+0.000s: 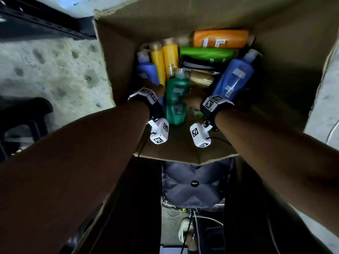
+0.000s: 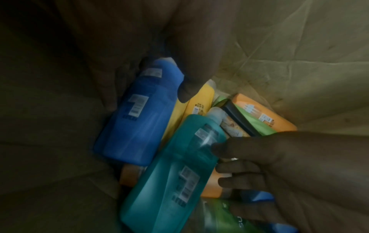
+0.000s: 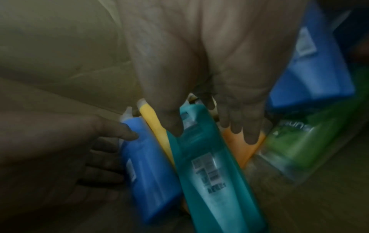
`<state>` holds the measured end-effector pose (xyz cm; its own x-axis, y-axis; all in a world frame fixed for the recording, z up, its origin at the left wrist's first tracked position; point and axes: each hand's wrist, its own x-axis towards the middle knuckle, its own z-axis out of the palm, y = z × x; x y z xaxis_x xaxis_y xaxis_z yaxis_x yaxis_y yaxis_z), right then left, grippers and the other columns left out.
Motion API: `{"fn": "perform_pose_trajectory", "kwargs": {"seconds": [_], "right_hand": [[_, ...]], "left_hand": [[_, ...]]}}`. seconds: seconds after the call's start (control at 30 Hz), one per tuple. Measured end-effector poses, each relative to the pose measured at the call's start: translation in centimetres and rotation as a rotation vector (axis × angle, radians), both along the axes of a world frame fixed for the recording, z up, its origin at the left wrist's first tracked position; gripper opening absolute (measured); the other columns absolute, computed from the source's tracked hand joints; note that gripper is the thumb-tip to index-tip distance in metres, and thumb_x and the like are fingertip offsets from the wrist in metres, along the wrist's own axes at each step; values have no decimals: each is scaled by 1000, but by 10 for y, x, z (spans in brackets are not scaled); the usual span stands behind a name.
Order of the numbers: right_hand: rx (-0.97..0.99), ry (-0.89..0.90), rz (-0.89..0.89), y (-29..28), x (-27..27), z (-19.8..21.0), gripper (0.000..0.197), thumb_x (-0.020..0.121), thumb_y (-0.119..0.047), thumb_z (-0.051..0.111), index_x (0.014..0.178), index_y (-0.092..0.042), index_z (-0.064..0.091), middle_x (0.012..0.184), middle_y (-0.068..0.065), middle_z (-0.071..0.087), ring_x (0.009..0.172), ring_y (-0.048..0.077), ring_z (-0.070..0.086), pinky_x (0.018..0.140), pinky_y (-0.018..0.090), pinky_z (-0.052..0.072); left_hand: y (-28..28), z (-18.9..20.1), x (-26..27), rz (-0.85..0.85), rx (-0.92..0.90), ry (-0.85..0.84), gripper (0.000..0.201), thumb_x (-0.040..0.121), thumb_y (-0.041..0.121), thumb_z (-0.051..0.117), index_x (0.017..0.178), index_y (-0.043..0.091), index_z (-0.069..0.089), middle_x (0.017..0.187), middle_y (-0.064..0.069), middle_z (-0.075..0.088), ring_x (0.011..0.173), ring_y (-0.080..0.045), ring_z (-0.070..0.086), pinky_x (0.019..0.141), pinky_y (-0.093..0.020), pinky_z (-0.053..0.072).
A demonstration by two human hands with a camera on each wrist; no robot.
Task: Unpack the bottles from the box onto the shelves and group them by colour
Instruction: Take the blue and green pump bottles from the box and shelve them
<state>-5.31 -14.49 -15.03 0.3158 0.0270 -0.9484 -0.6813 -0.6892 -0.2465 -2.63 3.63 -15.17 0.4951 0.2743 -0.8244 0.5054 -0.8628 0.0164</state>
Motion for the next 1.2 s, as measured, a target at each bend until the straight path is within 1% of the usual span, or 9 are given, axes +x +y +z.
{"fn": "perform_pose_trajectory", "kwargs": {"seconds": [0.13,0.27,0.4,0.5,0.63,0.9,1.07,1.13,1.2], "right_hand": [[-35,-34,-1,2,-4,-26,64,82,-39,80,135,-11,58,131,15,65,115,33,66,95,46,57],[26,-55,-220,2,-9,-40,48,61,-34,94,93,-28,58,125,14,69,110,30,69,92,48,58],[77,-85,-188,4,-12,-45,79,62,-36,95,130,-22,58,133,8,65,118,26,64,100,45,54],[203,-45,-117,10,-4,-48,65,76,-26,89,134,-16,60,134,10,65,120,27,63,105,46,50],[284,-37,-206,11,-4,-44,61,80,-17,85,135,-10,59,132,12,66,122,28,62,108,49,47],[90,-111,-521,-9,-9,-7,74,78,-18,87,129,-14,33,131,15,60,118,35,62,100,54,52],[177,-193,-489,-34,14,33,69,78,-22,86,136,-18,49,122,4,69,108,22,67,99,47,54],[191,-191,-507,-43,22,52,66,75,-30,87,132,-24,54,118,-1,72,105,20,70,99,47,54],[150,-206,-508,-47,27,73,69,69,-43,86,129,-29,56,113,-6,73,101,16,71,96,43,56]], "left_hand": [[1,-14,-3,15,27,9,96,75,62,53,151,6,37,152,-19,43,139,-35,43,112,-40,36],[2,-26,-4,35,-2,18,106,75,81,49,152,8,37,155,-19,39,142,-33,40,116,-41,32],[3,-42,5,88,-64,6,87,92,63,58,153,5,35,157,-20,37,144,-32,39,115,-37,32],[3,-51,10,242,-150,65,76,94,38,68,153,2,36,155,-21,41,142,-33,43,112,-36,38],[8,-43,15,211,-91,76,55,93,51,62,129,9,61,137,-18,57,129,-32,55,102,-37,45],[-11,-5,11,230,-112,-1,89,85,52,75,152,7,38,155,-18,41,138,-31,46,110,-33,39],[-20,37,13,483,-145,-165,110,70,41,89,155,11,26,152,-14,43,132,-30,51,105,-37,43],[-20,57,14,495,-167,-166,112,70,42,89,156,11,23,146,-13,46,121,-30,56,89,-30,41],[-19,73,15,496,-211,-145,107,71,42,88,152,9,26,124,-10,57,86,-26,63,74,-28,40]]}}
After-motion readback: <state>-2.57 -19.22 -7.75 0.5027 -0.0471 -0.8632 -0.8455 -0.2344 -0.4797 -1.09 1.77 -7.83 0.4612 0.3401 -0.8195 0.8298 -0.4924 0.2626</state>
